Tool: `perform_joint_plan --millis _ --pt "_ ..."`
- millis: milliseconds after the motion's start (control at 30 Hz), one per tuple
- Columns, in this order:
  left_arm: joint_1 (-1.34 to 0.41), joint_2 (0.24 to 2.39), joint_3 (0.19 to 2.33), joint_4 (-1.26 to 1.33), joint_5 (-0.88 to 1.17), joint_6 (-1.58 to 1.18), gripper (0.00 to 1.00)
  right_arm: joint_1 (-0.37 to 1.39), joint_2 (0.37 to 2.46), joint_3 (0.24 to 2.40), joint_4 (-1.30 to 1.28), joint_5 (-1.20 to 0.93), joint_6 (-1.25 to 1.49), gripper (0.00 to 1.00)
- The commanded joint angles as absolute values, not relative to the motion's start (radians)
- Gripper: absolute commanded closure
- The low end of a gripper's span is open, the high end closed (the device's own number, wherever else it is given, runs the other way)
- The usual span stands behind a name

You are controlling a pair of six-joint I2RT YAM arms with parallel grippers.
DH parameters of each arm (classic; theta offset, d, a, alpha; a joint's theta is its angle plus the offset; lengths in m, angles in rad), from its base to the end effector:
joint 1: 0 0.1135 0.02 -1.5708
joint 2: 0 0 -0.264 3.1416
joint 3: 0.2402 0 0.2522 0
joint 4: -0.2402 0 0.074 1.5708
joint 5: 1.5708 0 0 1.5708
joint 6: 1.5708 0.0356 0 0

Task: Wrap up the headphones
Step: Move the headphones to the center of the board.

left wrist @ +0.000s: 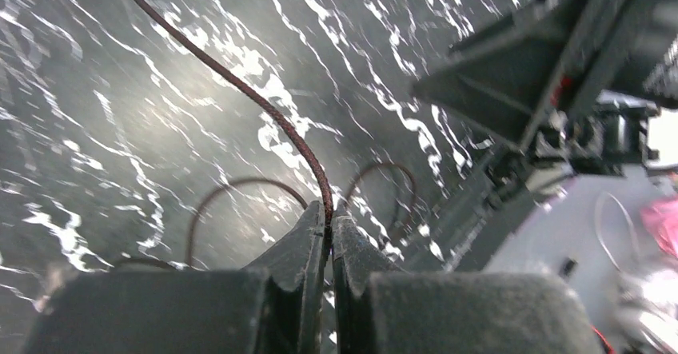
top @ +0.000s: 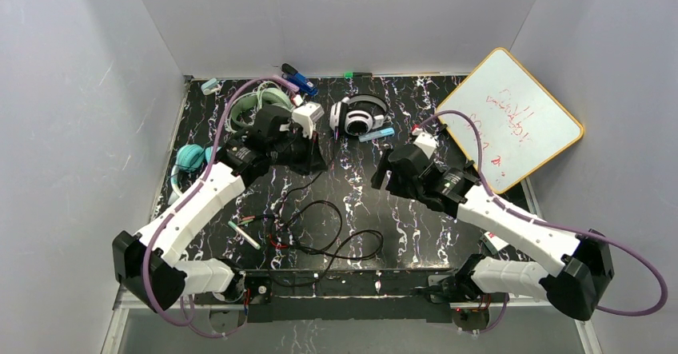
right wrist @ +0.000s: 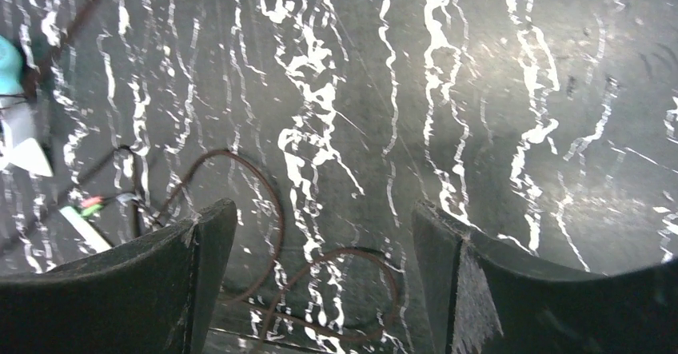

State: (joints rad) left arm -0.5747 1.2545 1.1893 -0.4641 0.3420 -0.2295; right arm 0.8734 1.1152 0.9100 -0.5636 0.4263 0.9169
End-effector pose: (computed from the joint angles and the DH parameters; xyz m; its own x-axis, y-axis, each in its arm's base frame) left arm 0.2277 -0.1617 0.3540 -0.5845 0.1232 -0.8020 0.6389 0.6792 -0.3613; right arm 0.1605 0.1687 0.2854 -0.6741 0.3208 -0.6654 0.0460 0.9173 0.3956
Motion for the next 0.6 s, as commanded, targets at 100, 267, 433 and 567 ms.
perform_joint_plan --millis 100,267,433,567 --pt "-0.621 1.102 1.078 -0.535 0.588 -0.334 1.00 0.833 1.248 1.058 -0.378 0.329 0.999 0.10" --pt "-0.667 0.991 1.035 -0.532 0.641 -0.423 1.00 0.822 1.383 1.223 -0.520 0.442 1.097 0.10" --pt "-0.723 0.903 0.995 -0.535 0.633 -0.458 1.00 0.801 1.444 1.293 -0.566 0.468 1.114 0.10" --pt "-0.762 0.882 0.966 -0.539 0.627 -0.481 0.95 0.786 1.454 1.278 -0.541 0.456 1.106 0.10"
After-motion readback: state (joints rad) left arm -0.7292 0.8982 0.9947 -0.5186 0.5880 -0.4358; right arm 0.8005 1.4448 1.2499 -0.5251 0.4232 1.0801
